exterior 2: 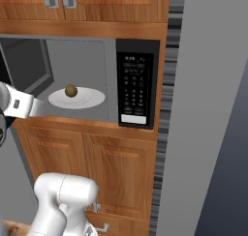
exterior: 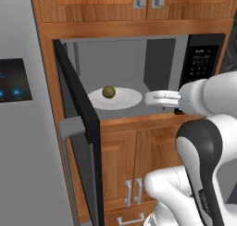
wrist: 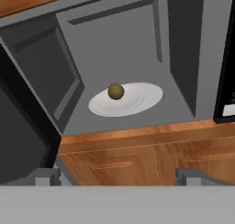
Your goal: Retrieve the reheated potato from the microwave, then place the potato, cheese, and condiment on the cutting board.
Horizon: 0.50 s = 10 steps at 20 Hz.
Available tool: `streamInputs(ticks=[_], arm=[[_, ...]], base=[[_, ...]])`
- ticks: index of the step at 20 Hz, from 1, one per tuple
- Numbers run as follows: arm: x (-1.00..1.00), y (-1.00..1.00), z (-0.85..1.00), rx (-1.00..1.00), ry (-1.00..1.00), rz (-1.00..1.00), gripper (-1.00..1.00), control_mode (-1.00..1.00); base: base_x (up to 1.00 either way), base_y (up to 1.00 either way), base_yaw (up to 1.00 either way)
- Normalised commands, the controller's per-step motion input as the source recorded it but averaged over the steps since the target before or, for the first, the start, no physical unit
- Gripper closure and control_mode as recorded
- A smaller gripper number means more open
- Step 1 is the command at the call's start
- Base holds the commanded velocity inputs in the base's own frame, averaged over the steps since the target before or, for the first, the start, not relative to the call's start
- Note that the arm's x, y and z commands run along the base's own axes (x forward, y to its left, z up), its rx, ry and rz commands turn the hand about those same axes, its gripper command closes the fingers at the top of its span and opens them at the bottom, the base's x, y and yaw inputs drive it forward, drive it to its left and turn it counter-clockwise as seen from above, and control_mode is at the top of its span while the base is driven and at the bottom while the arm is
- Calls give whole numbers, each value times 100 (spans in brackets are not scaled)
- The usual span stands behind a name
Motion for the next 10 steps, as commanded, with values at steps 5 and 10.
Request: streamInputs(ticks=[5, 10], arm=[[69, 5, -10, -12, -13, 2, -100, -100], [53, 7, -17, -13, -6, 5, -100, -100]], base=[[0, 0, 0], [0, 0, 0]])
